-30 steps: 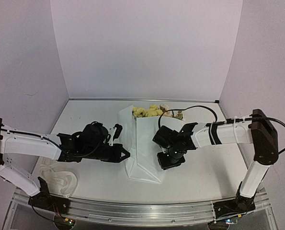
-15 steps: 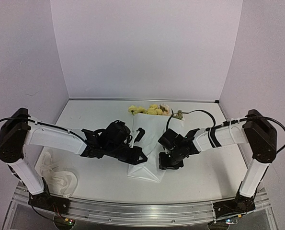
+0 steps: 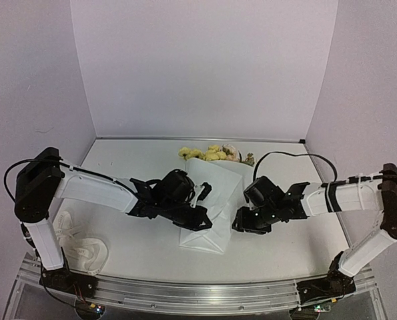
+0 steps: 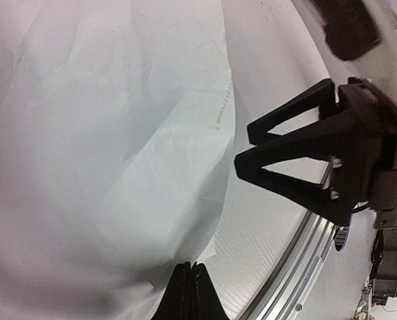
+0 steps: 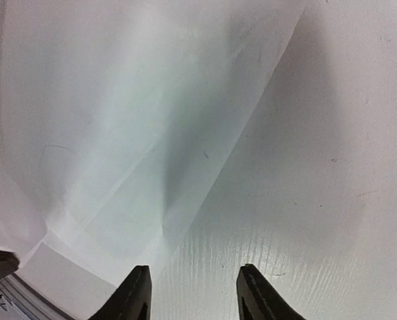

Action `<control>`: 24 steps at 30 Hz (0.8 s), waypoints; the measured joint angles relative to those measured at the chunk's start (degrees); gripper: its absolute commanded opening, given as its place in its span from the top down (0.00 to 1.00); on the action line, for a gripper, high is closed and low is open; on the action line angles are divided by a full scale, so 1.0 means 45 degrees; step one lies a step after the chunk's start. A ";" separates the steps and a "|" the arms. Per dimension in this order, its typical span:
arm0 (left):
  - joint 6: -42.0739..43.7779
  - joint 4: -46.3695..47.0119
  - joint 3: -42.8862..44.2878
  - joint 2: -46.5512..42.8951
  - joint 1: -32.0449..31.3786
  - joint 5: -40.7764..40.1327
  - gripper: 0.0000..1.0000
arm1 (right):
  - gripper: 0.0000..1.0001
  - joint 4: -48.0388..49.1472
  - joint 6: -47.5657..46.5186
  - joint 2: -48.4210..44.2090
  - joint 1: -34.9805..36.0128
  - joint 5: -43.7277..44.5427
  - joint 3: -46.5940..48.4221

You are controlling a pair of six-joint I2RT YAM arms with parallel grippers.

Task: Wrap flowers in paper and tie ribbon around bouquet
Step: Fold the 2/3-folded wrapping paper at the center of the board, then pass from the left arm to the right

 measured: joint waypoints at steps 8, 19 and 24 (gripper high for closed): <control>0.0003 -0.0080 0.0062 0.0127 0.0000 0.0096 1.00 | 0.33 0.0196 -0.0088 -0.0687 -0.0798 -0.0191 0.0348; 0.0035 -0.0178 0.0174 0.0383 -0.0001 0.0295 1.00 | 0.35 0.1930 0.0717 0.0373 -0.1647 -0.0708 0.1148; 0.0043 -0.0184 0.0236 0.0459 -0.0005 0.0430 1.00 | 0.45 0.2698 0.1242 0.1249 -0.1786 -0.0898 0.1367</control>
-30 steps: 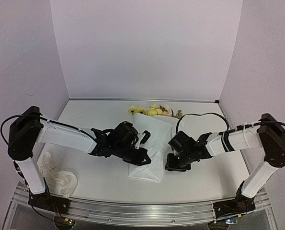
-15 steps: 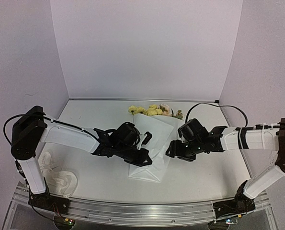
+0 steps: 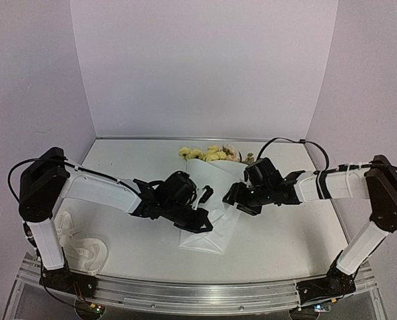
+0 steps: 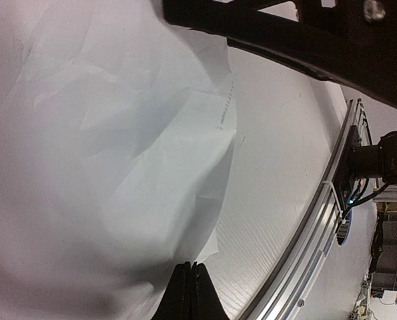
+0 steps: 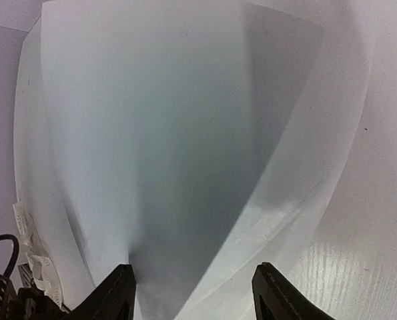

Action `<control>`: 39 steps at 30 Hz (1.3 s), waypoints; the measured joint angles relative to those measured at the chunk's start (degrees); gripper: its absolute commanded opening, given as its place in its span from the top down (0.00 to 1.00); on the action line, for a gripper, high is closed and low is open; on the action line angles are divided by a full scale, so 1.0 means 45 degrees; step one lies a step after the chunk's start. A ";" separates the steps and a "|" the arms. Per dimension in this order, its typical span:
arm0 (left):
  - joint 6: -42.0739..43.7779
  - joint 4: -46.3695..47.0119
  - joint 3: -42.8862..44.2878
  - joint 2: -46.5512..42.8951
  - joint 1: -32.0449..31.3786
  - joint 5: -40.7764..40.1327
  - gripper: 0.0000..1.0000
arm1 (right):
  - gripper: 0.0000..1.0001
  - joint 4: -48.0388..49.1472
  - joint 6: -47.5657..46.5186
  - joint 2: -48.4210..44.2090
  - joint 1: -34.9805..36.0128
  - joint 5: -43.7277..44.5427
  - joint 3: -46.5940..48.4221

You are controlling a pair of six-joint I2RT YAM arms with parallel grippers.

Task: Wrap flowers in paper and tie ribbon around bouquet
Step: Pass from the left arm to the right, then adjust the folded bouquet at the center of the board.

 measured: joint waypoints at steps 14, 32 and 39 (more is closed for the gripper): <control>0.0214 -0.0116 0.0103 0.0079 -0.0005 0.0110 0.85 | 1.00 0.1140 0.0793 0.0862 -0.0461 -0.0316 0.0250; 0.0155 -0.0098 -0.1134 -0.1529 0.0114 -0.0320 0.85 | 1.00 -0.0087 -0.1061 0.2047 -0.1176 -0.1485 0.1594; 0.0176 -0.0084 -0.1721 -0.1175 0.0355 -0.0504 0.91 | 1.00 -0.0850 -0.1890 0.2047 -0.1176 -0.1512 0.1819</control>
